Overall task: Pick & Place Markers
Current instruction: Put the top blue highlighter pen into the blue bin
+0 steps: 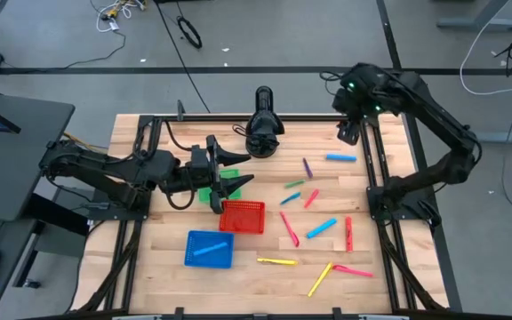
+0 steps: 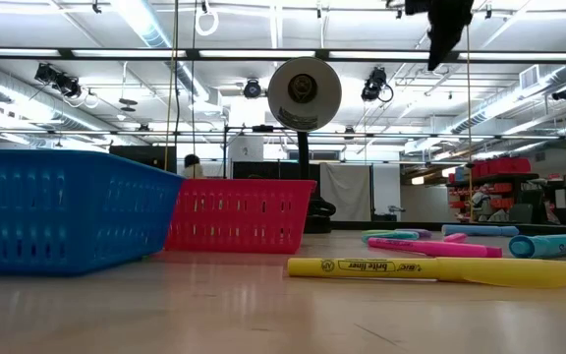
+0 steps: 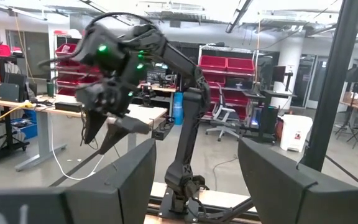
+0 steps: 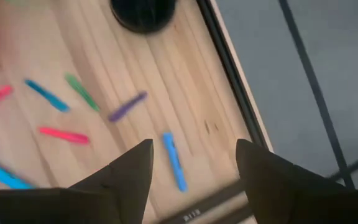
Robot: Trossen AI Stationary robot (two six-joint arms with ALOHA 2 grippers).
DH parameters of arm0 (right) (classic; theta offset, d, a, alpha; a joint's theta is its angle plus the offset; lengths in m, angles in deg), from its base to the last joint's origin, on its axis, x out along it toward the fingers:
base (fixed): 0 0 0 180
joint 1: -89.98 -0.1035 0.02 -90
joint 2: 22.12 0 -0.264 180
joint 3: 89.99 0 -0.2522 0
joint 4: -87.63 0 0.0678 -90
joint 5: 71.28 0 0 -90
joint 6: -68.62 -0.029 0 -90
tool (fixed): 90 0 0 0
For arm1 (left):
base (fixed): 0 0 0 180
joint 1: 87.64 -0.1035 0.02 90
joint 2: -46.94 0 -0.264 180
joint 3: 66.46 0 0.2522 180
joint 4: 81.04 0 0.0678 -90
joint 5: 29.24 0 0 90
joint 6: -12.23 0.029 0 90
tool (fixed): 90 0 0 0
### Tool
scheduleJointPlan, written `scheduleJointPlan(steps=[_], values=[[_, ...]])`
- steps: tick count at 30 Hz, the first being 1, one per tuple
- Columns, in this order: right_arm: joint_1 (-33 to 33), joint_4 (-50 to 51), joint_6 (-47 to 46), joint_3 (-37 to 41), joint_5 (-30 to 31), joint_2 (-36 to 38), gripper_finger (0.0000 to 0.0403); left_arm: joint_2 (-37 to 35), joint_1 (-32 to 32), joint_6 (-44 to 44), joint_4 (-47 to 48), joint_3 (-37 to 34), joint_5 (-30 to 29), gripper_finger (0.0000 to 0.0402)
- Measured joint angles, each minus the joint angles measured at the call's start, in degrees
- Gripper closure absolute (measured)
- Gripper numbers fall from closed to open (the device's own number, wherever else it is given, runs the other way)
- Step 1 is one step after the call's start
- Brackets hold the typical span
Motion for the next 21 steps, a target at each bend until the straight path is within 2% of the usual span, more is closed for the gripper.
scheduleJointPlan(steps=[13, 21], values=[[9.1, -0.8, 11.4, 1.5, -1.3, -8.9, 0.0170, 0.0, 0.0, 0.0, 0.1, 0.0, 0.0, 0.0168], [10.8, -2.8, 16.5, 17.0, -0.9, -8.8, 0.0170, 0.0, 0.0, 0.0, 0.1, 0.0, 0.0, 0.0168]])
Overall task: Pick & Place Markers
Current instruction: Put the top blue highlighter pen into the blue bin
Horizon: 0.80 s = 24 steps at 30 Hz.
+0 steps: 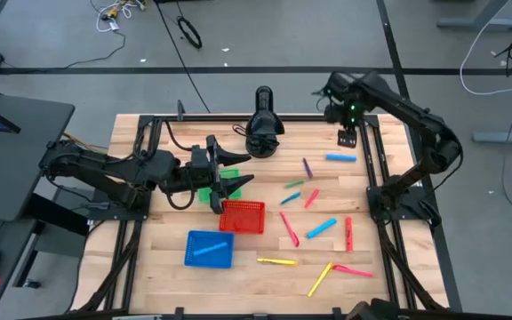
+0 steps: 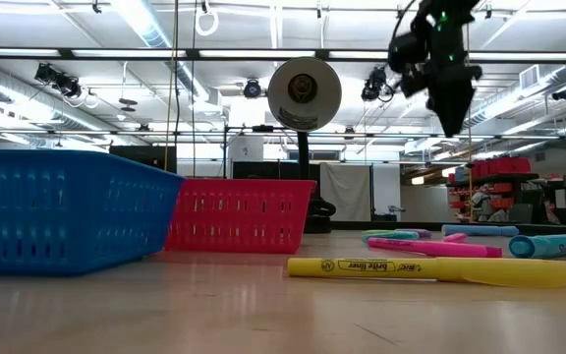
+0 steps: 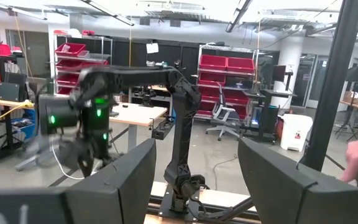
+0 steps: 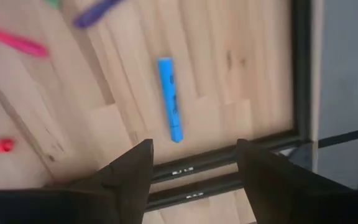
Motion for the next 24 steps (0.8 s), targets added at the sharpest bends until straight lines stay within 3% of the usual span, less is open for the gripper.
scheduleJointPlan(steps=[9, 13, 24], values=[[1.3, -11.5, 3.7, 12.8, 2.5, 0.1, 0.0170, 0.0, 0.0, 0.0, 0.0, 0.0, 0.0, 0.0168], [1.8, -15.0, 4.2, 16.7, -1.4, 0.1, 0.0170, 0.0, 0.0, 0.0, 1.0, 0.0, 0.0, 0.0168], [1.8, -23.5, 7.0, 25.6, -1.5, 0.1, 0.0170, 0.0, 0.0, 0.0, 1.7, 0.0, 0.0, 0.0168]])
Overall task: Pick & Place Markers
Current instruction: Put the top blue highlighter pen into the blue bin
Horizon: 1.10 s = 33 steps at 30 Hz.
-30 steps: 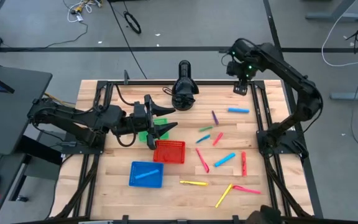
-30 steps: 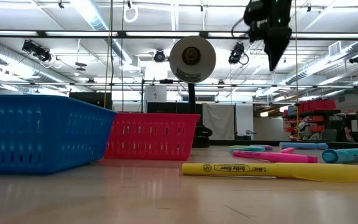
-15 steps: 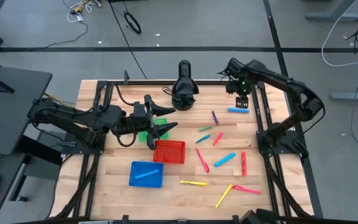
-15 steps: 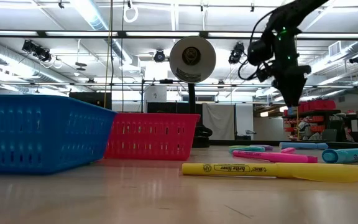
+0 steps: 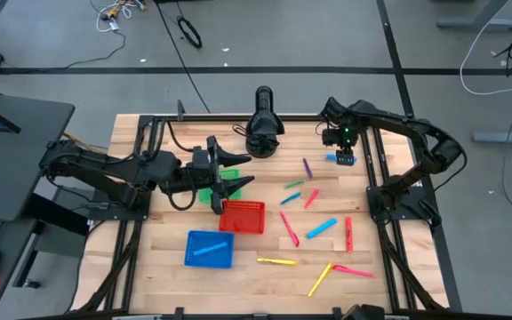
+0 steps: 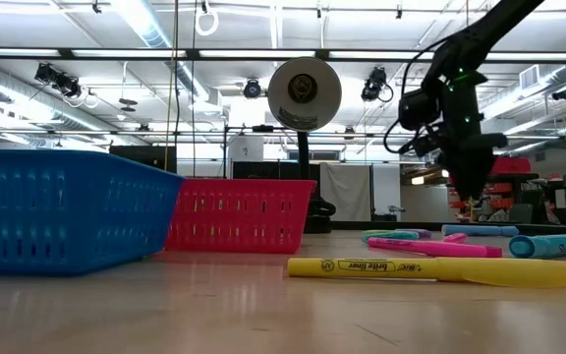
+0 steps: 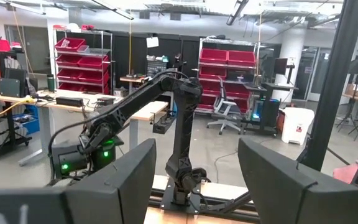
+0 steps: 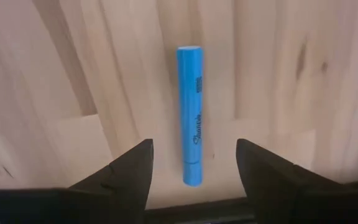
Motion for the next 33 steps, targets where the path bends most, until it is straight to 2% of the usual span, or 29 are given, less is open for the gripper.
scheduleJointPlan(steps=[11, 18, 33], values=[[-0.5, -7.4, 4.2, 7.9, 1.7, 0.0, 0.0170, 0.0, 0.0, -1.4, 0.6, 0.0, 0.0, 0.0168], [-1.2, -10.3, 6.4, 8.2, 4.6, -1.1, 0.0171, 0.0, 0.0, -1.5, 1.0, 0.0, 0.0, 0.0168], [-3.5, -13.9, 9.1, 8.1, 4.9, -5.6, 0.0179, 0.0, 0.0, -1.5, 1.3, 0.0, 0.0, 0.0168]])
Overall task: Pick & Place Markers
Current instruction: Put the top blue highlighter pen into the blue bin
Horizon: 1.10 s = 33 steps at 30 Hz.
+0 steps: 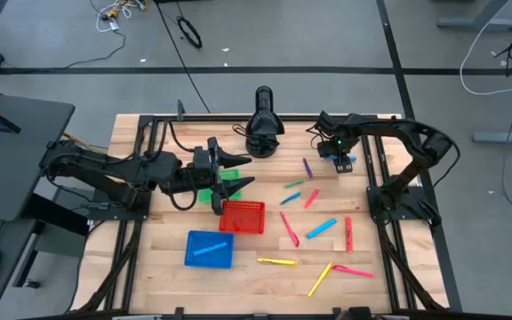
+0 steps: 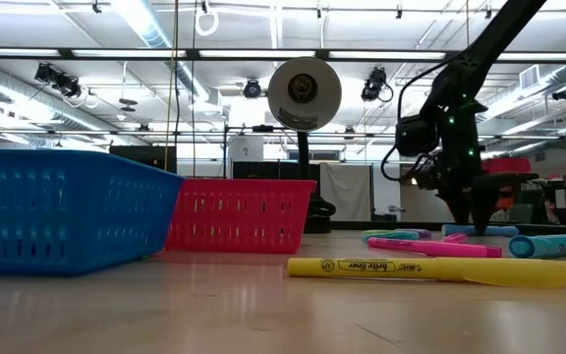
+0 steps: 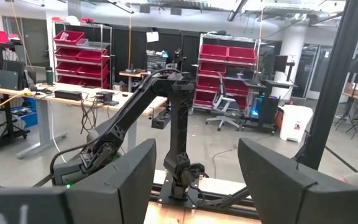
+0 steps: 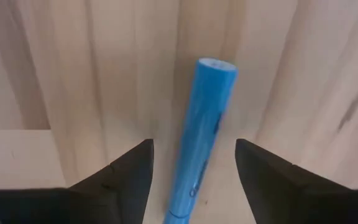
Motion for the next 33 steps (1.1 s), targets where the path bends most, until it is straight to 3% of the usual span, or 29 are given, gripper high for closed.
scheduleJointPlan(steps=[6, 16, 25, 33], values=[[-0.3, -0.1, 0.0, -0.8, -0.2, -1.3, 0.0222, 0.0, 0.0, -1.5, 0.0, 0.0, 0.0, 0.0168], [0.1, 0.0, -2.2, -0.2, -1.2, -1.1, 0.0357, 0.0, 0.0, -1.5, 0.0, 0.0, 0.0, 0.0168], [0.5, 0.9, -4.1, 0.3, -1.8, -1.1, 0.0353, 0.0, 0.0, -1.5, 0.0, 0.0, 0.0, 0.0168], [0.3, 8.0, -12.3, -3.2, -3.1, -1.0, 0.0355, 0.0, 0.0, -1.4, 1.6, 0.0, -0.2, 0.0168]])
